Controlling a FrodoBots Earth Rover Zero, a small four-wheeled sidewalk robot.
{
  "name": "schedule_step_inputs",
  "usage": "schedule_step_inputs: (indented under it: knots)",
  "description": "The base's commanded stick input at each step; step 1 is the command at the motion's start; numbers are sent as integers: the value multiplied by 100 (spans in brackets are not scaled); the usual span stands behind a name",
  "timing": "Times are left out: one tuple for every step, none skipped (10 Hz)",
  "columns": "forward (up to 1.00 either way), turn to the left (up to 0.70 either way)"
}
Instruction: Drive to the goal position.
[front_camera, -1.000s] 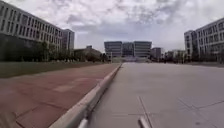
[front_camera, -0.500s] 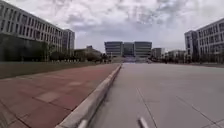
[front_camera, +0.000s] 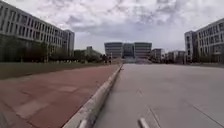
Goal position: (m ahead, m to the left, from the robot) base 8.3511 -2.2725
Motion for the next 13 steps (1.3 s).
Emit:
schedule_step_inputs:
  knots:
    - [70, 0]
    - [70, -25]
    - [70, -35]
    - [70, -35]
    - [70, -35]
    - [70, -35]
    - [70, -35]
    - [70, -35]
    - [70, -35]
    - [70, -35]
    - [70, -7]
    - [70, 0]
    - [70, 0]
